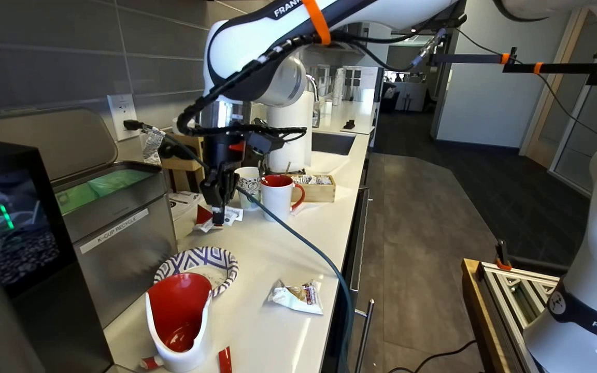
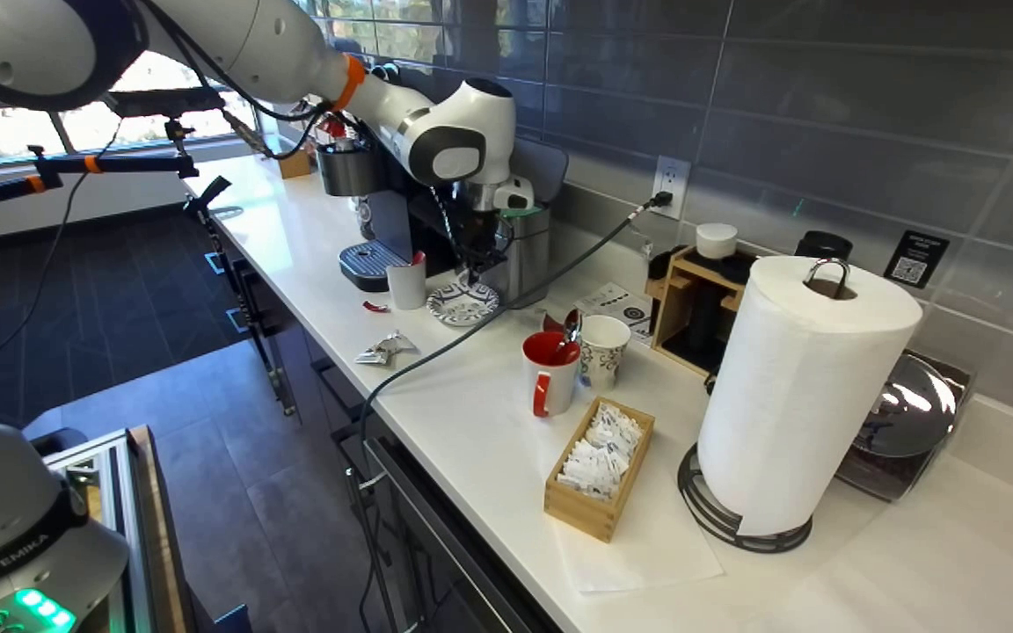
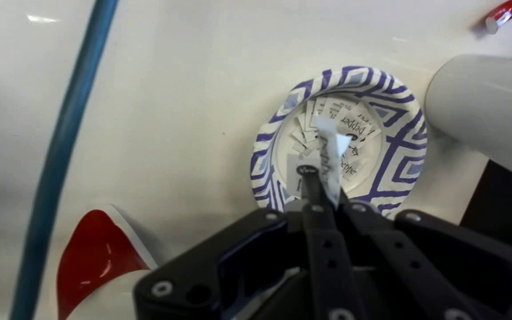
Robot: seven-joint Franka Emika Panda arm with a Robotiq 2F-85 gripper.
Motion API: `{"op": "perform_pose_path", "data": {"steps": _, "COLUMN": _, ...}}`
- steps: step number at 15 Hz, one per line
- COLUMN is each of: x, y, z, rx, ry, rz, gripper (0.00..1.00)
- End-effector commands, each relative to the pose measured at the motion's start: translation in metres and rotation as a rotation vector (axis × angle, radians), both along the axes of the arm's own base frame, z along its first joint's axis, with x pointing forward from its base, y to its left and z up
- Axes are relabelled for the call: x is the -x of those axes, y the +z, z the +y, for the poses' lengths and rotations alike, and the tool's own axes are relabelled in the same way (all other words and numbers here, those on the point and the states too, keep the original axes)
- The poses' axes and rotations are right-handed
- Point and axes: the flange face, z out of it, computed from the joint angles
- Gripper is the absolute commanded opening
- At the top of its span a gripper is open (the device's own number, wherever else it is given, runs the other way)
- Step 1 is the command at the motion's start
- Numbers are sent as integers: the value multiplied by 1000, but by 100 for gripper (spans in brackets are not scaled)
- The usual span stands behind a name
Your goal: Remove the sachets from the bowl and place them in the wooden holder on the right.
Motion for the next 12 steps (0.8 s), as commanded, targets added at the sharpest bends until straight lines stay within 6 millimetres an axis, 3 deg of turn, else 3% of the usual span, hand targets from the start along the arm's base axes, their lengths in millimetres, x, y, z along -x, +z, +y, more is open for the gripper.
{"op": "perform_pose_path", "data": {"steps": 1, "x": 38, "y": 31, "z": -40, "rx": -46, "ry": -87, "rz": -29, "gripper": 1}}
{"op": "perform_pose_path", "data": {"steps": 5, "x": 71, "y": 69, "z": -96, "rx": -94, "ry": -305, "rz": -105, "gripper": 1}}
{"op": "perform_pose_path", "data": {"steps": 9, "x": 101, "y": 93, "z": -156, "rx": -46, "ry": -510, "rz": -170, "gripper": 1}}
{"op": "perform_pose_path", "data": {"steps": 11, "x": 106, "y": 95, "z": -169, "rx": -19, "ry": -613, "rz": -194, "gripper": 1}}
{"op": "perform_pose_path", "data": {"steps": 12, "x": 94, "y": 99, "z": -169, "rx": -41, "ry": -529, "rz": -179, "gripper": 3}}
